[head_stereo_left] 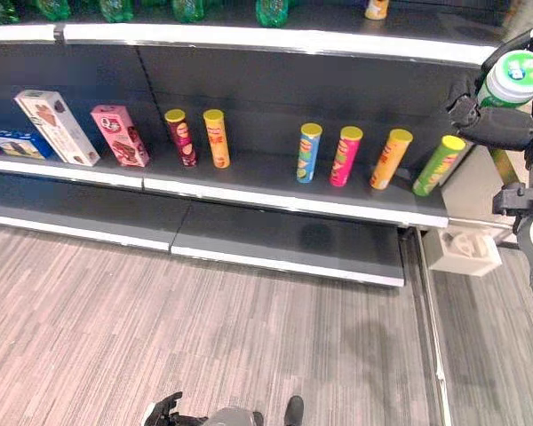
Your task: Put the goods on the table back onto the shelves and tidy them up.
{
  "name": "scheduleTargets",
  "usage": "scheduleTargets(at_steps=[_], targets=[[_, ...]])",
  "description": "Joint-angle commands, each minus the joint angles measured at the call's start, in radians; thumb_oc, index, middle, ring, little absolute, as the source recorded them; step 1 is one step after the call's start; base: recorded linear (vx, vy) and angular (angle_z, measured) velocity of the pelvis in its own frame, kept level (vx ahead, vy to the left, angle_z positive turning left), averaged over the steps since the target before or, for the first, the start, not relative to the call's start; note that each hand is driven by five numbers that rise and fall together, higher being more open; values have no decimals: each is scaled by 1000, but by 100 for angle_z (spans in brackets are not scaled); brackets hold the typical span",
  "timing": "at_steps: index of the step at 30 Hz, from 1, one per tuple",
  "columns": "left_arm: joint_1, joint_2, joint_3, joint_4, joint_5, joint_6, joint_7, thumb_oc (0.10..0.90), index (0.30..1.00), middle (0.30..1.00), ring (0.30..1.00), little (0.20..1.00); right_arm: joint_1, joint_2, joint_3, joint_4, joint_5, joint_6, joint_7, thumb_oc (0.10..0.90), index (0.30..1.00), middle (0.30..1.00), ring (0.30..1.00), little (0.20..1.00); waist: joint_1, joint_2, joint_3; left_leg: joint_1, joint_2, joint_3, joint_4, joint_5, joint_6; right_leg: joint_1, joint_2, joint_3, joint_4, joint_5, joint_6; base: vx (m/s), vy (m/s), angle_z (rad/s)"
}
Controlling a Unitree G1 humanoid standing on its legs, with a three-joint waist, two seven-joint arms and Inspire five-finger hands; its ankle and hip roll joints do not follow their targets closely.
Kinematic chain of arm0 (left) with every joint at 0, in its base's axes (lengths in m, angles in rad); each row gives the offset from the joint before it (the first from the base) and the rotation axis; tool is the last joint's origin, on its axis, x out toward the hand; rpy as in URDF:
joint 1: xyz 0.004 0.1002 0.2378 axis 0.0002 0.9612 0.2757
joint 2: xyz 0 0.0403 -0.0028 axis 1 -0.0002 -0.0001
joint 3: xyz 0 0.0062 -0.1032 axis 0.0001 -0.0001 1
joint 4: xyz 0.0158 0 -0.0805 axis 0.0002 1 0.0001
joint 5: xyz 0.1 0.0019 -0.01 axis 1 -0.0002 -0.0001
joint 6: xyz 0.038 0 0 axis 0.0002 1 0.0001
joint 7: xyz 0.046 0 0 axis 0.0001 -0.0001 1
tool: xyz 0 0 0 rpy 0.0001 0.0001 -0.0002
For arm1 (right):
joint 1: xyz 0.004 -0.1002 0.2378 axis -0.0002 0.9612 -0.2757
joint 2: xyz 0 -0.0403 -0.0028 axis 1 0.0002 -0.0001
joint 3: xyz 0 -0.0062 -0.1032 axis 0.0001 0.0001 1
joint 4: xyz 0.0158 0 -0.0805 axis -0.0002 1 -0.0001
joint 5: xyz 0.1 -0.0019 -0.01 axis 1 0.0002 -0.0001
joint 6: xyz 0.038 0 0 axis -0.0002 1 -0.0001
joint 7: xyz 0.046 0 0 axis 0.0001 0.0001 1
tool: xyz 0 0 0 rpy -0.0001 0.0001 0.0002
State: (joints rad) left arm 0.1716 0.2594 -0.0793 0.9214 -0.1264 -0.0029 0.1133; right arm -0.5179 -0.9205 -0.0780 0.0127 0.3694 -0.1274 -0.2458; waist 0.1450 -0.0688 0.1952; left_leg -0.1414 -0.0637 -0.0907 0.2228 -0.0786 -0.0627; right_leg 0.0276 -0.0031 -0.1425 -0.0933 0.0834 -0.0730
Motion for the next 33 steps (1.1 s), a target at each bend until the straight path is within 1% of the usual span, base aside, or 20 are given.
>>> scheduleTargets(at_steps=[1, 2, 3, 4, 5, 7, 8, 11, 15, 18, 20, 21, 23, 24, 25, 26, 28, 29, 31, 33], targets=[[-28, 87, -57, -21, -1, -37, 4, 800, 900, 900, 900, 900, -143, -117, -22, 35, 65, -103, -47, 400, 300, 300, 300, 300, 7, -14, -59, -35, 60, 1, -204, 90, -16, 44, -24, -23, 6, -108, 182, 282, 66, -6], [-29, 98, -64, -22, -5, -37, 7, 800, 900, 900, 900, 900, -179, -126, -9, 76, 94, -106, -56, 400, 300, 300, 300, 300, 20, -13, -64, -58, 66, 0, -274, 127, -26, 60, -18, -21, 6, -139, 179, 207, 60, -1], [-29, 101, -70, -17, -2, -38, 3, 800, 900, 900, 900, 900, -201, -137, 7, 104, 100, -105, -59, 400, 300, 300, 300, 300, 22, -7, -75, -47, 70, 2, -305, 131, -30, 63, -16, -24, 6, -145, 181, 293, 137, -2], [-25, 97, -79, -13, 7, -40, 1, 800, 900, 900, 900, 900, -230, -148, 23, 132, 97, -103, -68, 400, 300, 300, 300, 300, 21, 11, -102, -12, 74, -8, -310, 165, -40, 74, -13, -26, 6, -149, 184, 193, 116, -17], [-25, 95, -79, -13, 8, -40, 1, 800, 900, 900, 900, 900, -235, -149, 28, 134, 97, -104, -69, 400, 300, 300, 300, 300, 20, 13, -102, -11, 75, -9, -310, 165, -41, 75, -13, -27, 6, -149, 184, 230, 175, -30], [-23, 96, -81, -7, 10, -41, 5, 800, 900, 900, 900, 900, -265, -156, 55, 156, 87, -94, -72, 400, 300, 300, 300, 300, 20, 20, -115, 18, 67, -14, -310, 168, -39, 87, -31, -23, 6, -151, 189, 154, 138, -29], [-26, 105, -84, -1, 11, -42, 9, 800, 900, 900, 900, 900, -297, -167, 82, 180, 79, -84, -76, 400, 300, 300, 300, 300, 23, 17, -126, 39, 58, -10, -310, 158, -31, 98, -53, -16, 6, -149, 197, 160, 147, -13], [-25, 117, -85, 9, 16, -44, 13, 800, 900, 900, 900, 900, -376, -188, 139, 223, 77, -81, -80, 400, 300, 300, 300, 300, 28, 15, -134, 69, 38, 1, -310, 137, -11, 116, -90, -1, 6, -141, 213, 179, 187, -14], [-28, 129, -81, 31, 3, -45, 27, 800, 900, 900, 900, 900, -486, -209, 217, 317, 86, -73, -91, 400, 300, 300, 300, 300, 37, 5, -146, 92, 14, 16, -310, 109, 15, 107, -135, 14, 38, -129, 239, 125, 150, -7], [-31, 145, -82, 14, -4, -47, 24, 800, 900, 900, 900, 900, -550, -223, 265, 360, 82, -64, -90, 400, 300, 300, 300, 300, 41, 13, -136, 107, 8, 30, -310, 98, 33, 43, -159, 19, 191, -107, 258, 42, 105, -5], [-40, 157, -91, 4, -2, -46, 21, 800, 900, 900, 900, 900, -609, -233, 311, 377, 85, -62, -87, 400, 300, 300, 300, 300, 30, 25, -111, 114, 13, 37, -310, 99, 42, -23, -165, 24, 312, -75, 265, -54, 55, -18], [-45, 164, -93, 5, 1, -48, 22, 800, 900, 900, 900, 900, -635, -230, 339, 396, 88, -66, -85, 400, 300, 300, 300, 300, 29, 33, -102, 116, 21, 39, -310, 96, 44, -50, -169, 19, 356, -71, 265, -32, -24, -32], [-51, 182, -93, -2, 0, -53, 23, 800, 900, 900, 900, 900, -683, -234, 377, 452, 109, -59, -73, 400, 300, 300, 300, 300, 31, 35, -94, 130, 45, 45, -310, 78, 28, -85, -212, -37, 290, -63, 258, 39, -147, -54], [-66, 190, -92, 5, -7, -47, 36, 800, 900, 900, 900, 900, -712, -235, 415, 488, 117, -56, -82, 400, 300, 300, 300, 300, 19, 25, -79, 132, 57, 53, -310, 69, 15, -105, -219, -66, 175, -35, 261, 45, -166, -53], [-68, 188, -92, 6, -7, -47, 36, 800, 900, 900, 900, 900, -721, -235, 423, 493, 118, -57, -82, 400, 300, 300, 300, 300, 17, 28, -78, 133, 59, 51, -310, 67, 14, -97, -215, -70, 162, -30, 261, 99, -212, -46], [-51, 192, -87, -4, -10, -48, 32, 800, 900, 900, 900, 900, -724, -229, 428, 494, 121, -36, -50, 400, 300, 300, 300, 300, 16, 5, -84, 142, 58, 43, -310, 69, 9, -63, -204, -32, 84, -20, 274, 112, -143, -4], [-47, 175, -78, 3, -20, -54, 31, 800, 900, 900, 900, 900, -709, -225, 435, 496, 153, -39, -36, 400, 300, 300, 300, 300, 14, -20, -100, 155, 67, 45, -310, 59, -3, -35, -186, -38, 34, 9, 275, 186, -209, 44], [-51, 159, -83, 8, -30, -54, 29, 800, 900, 900, 900, 900, -712, -221, 452, 507, 163, -37, -27, 400, 300, 300, 300, 300, 13, -28, -108, 156, 77, 38, -310, 56, -13, -14, -174, -52, 12, 9, 269, 162, -196, 57], [-46, 140, -86, 19, -46, -50, 31, 800, 900, 900, 900, 900, -707, -208, 456, 532, 178, -28, -21, 400, 300, 300, 300, 300, 20, -37, -116, 156, 89, 25, -310, 57, -21, 5, -161, -65, 6, -6, 261, 79, -139, 37], [-41, 134, -94, 21, -46, -47, 28, 800, 900, 900, 900, 900, -704, -197, 449, 550, 186, -28, -22, 400, 300, 300, 300, 300, 23, -37, -119, 156, 95, 17, -310, 58, -25, 13, -156, -73, 6, -15, 257, 77, -92, 27]])
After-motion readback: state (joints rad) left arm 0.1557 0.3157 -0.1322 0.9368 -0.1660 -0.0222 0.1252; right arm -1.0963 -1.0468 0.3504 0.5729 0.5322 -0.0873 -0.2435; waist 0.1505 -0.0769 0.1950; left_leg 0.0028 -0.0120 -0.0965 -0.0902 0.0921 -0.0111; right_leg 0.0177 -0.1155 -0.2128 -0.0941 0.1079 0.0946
